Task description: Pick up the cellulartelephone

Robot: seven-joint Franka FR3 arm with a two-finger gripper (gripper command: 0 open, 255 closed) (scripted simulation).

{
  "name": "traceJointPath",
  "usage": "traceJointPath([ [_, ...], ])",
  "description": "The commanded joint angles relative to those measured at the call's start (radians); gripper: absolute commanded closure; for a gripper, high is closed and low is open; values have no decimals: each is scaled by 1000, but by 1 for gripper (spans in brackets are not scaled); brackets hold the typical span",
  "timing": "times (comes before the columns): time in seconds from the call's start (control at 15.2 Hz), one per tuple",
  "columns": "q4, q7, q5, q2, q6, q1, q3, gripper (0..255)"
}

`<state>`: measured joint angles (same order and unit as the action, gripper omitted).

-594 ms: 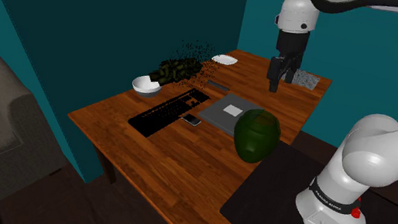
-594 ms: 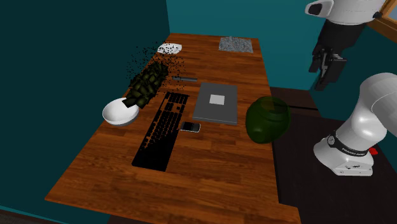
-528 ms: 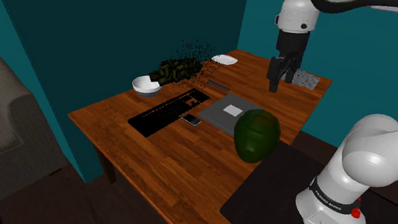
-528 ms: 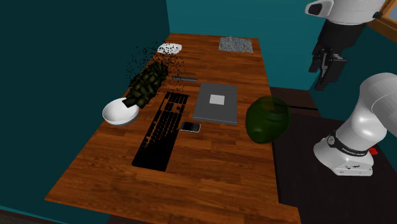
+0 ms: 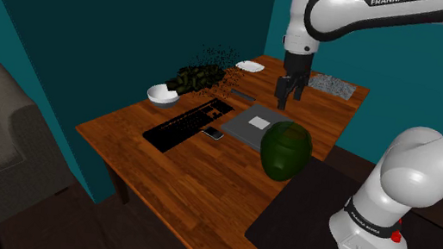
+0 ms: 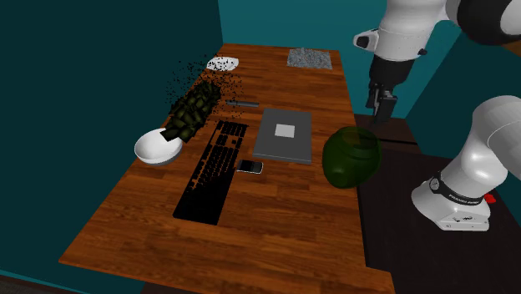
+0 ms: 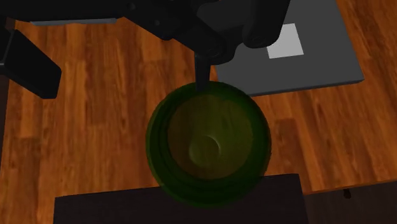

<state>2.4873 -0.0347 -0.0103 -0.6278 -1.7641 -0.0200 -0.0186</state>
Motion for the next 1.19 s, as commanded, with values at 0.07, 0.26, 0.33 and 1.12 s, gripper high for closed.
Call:
traceJointPath([
  [0.07, -4, 32, 6, 103, -106, -2, 15, 0],
  [0.26, -25, 64, 10, 213, -201, -4, 28, 0],
  [0.33, -34, 75, 10, 251, -231, -5, 33, 0],
  [1.12, -261, 208, -23, 726, -495, -9, 62, 0],
])
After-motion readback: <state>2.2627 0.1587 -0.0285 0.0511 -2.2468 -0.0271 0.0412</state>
